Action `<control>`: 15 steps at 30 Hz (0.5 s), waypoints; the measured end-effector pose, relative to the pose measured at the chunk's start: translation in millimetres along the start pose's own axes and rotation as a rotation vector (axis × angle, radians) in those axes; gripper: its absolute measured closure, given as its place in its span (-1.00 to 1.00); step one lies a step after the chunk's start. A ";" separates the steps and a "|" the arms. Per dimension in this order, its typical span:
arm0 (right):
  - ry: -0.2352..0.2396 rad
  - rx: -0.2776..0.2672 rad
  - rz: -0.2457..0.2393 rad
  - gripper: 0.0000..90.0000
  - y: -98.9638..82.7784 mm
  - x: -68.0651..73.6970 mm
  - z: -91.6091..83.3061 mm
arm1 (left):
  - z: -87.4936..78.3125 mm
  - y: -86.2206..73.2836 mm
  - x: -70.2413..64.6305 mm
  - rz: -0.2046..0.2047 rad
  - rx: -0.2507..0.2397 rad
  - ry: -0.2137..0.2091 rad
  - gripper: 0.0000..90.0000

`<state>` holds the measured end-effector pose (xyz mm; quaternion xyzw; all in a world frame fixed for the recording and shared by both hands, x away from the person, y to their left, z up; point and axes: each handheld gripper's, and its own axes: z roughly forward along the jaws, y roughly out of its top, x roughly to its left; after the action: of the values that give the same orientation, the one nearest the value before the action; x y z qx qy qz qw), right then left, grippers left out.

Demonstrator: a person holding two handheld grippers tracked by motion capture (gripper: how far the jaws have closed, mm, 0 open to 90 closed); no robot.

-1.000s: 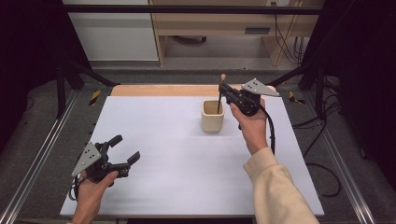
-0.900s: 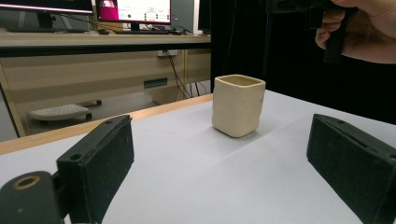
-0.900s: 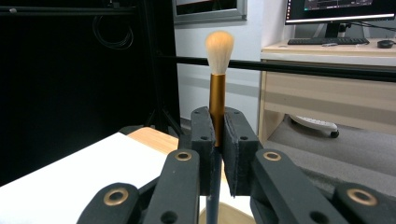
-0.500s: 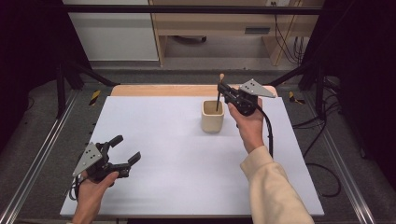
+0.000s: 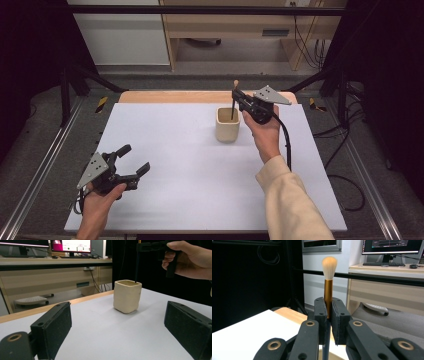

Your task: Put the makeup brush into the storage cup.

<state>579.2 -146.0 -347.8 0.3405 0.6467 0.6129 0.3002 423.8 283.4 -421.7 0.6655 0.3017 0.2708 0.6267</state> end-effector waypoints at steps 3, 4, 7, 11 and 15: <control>0.000 0.005 -0.004 0.86 -2.5 -0.8 0.4 | -0.2 -0.2 0.5 -0.003 -0.001 0.000 -0.85; -0.002 0.010 -0.004 0.86 -3.6 -0.9 0.6 | -0.3 -0.2 0.7 -0.003 -0.001 0.001 -0.85; -0.003 0.020 -0.011 0.86 -7.4 -2.6 1.8 | -0.8 0.0 1.2 -0.004 -0.003 0.003 -0.85; -0.009 0.032 -0.009 0.86 -12.2 -5.0 3.0 | -0.9 -0.3 1.7 -0.005 -0.003 0.003 -0.85; -0.012 0.042 0.000 0.86 -18.6 -7.4 3.3 | -1.1 -0.3 2.1 -0.004 -0.003 0.004 -0.85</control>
<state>584.8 -150.4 -366.8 0.3505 0.6575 0.5973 0.2968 424.4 285.7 -421.9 0.6634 0.3038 0.2712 0.6277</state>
